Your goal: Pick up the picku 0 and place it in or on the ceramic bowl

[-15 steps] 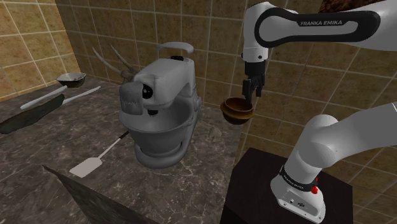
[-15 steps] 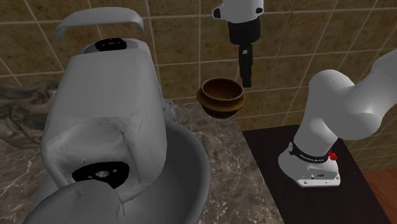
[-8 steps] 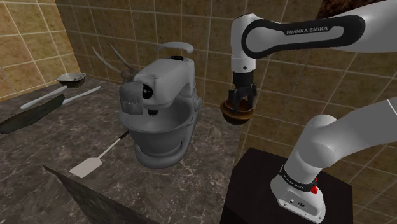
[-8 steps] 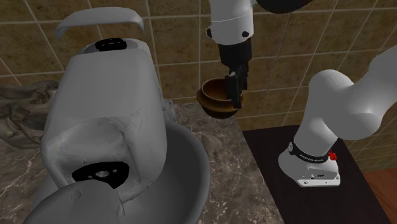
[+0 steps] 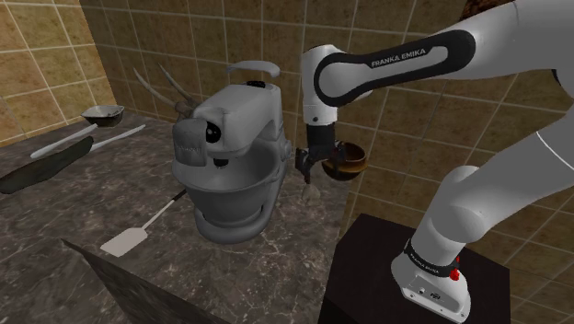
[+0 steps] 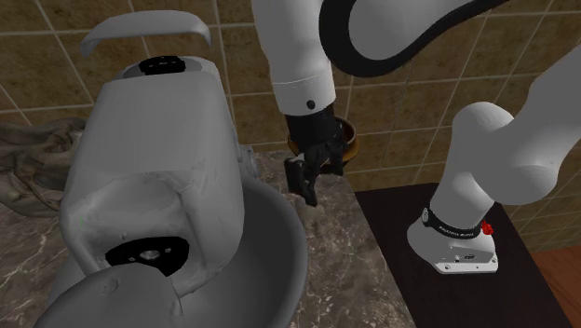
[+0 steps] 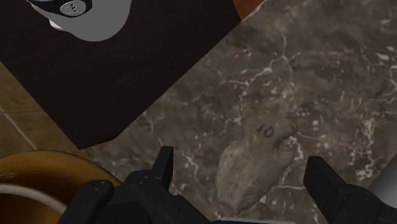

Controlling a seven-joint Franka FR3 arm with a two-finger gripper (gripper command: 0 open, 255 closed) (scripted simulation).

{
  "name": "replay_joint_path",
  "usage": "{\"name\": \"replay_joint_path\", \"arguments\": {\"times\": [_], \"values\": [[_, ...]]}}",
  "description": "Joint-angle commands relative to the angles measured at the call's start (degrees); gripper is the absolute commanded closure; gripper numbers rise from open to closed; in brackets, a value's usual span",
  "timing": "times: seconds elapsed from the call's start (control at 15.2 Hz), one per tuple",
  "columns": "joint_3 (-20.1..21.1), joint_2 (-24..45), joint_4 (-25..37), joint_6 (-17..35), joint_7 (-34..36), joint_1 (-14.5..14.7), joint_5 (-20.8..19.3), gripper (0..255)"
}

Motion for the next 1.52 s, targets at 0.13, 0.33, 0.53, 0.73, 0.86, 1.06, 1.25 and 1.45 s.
{"name": "replay_joint_path", "arguments": {"times": [0.13,0.33,0.53,0.73,0.86,1.06,1.25,1.45], "values": [[2.4,4.6,0.7,4.2,5.8,-0.1,2.1,0],[2.9,4.8,-1.3,6.6,5.6,0.2,2.6,0],[3.5,5.2,-3.7,9.4,5.5,0.6,3.2,0],[3.5,5.2,-3.7,9.4,5.5,0.6,3.2,0],[3.5,5.2,-3.7,9.4,5.5,0.6,3.2,0],[3.5,5.2,-3.7,9.4,5.5,0.6,3.2,0],[3.5,5.2,-3.7,9.4,5.5,0.6,3.2,255],[3.5,5.2,-3.7,9.4,5.5,0.6,3.2,255]]}}
